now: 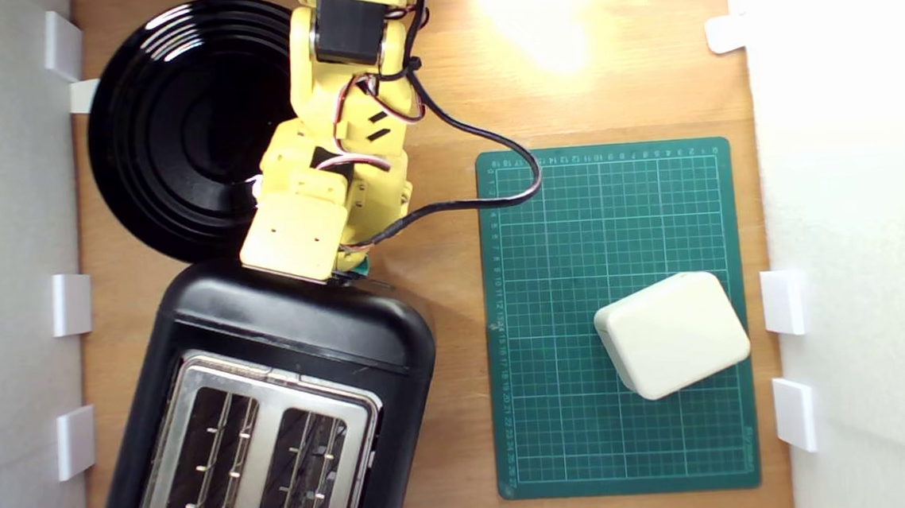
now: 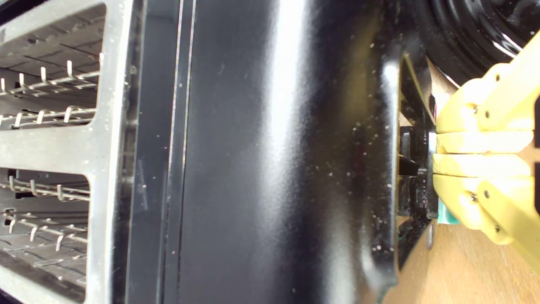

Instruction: Start toaster

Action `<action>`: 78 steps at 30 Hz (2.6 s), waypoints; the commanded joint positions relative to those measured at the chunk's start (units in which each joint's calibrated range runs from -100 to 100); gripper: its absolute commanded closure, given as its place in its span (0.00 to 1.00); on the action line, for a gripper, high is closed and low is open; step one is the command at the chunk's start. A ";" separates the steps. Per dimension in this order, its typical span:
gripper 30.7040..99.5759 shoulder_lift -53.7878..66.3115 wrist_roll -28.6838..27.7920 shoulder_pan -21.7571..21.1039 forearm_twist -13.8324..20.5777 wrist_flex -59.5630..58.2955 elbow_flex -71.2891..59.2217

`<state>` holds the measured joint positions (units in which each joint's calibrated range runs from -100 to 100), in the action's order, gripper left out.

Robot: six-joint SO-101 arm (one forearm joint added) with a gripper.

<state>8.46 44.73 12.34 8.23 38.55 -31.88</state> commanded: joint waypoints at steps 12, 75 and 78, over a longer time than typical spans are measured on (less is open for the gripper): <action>0.99 -1.72 0.43 -0.59 -0.35 -8.27 -10.24; 0.99 -0.72 -1.83 -0.59 -0.26 5.69 6.76; 0.99 -0.55 -2.61 -0.59 -0.26 7.40 9.85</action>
<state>7.04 42.85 12.07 8.14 44.60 -25.86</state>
